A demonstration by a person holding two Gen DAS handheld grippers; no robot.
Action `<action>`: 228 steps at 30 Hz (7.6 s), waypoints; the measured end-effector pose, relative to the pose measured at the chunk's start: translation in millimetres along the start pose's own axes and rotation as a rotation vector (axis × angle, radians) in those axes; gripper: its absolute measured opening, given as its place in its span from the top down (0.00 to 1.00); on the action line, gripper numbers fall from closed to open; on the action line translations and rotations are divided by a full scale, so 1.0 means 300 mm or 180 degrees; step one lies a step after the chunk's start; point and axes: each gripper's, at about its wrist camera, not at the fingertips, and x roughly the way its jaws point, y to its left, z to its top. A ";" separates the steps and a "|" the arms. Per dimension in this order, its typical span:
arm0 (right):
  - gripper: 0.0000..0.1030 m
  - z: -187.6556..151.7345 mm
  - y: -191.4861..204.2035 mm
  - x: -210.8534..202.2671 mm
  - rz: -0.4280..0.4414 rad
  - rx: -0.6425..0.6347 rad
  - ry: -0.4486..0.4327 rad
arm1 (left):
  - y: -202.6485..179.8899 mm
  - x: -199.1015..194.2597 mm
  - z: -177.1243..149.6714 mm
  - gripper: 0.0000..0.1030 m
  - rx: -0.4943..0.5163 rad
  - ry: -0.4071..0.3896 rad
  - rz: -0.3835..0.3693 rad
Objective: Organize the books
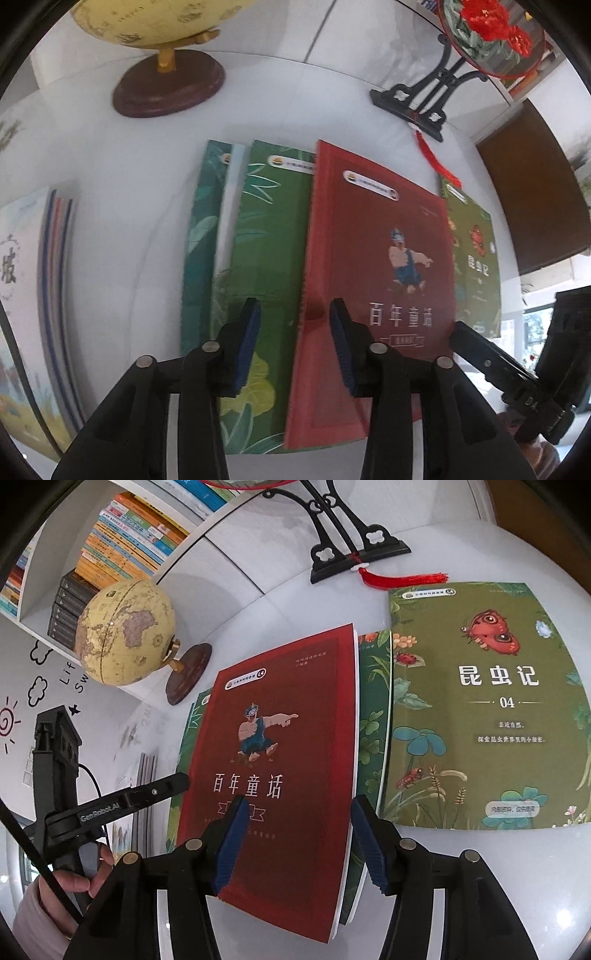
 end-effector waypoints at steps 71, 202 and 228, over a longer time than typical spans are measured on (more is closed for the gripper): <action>0.59 -0.043 -0.270 -0.027 0.1120 0.0872 0.0103 | -0.146 -0.039 -0.037 0.59 0.0298 -0.0050 -0.0543; 0.83 -0.221 1.044 0.157 0.1121 -0.1327 -0.0041 | 0.616 -0.706 -0.222 0.60 0.0012 -0.1207 0.0572; 0.83 -0.308 0.997 0.407 0.0990 -0.0902 0.0226 | 0.832 -0.529 -0.284 0.60 -0.0197 -0.0888 0.0524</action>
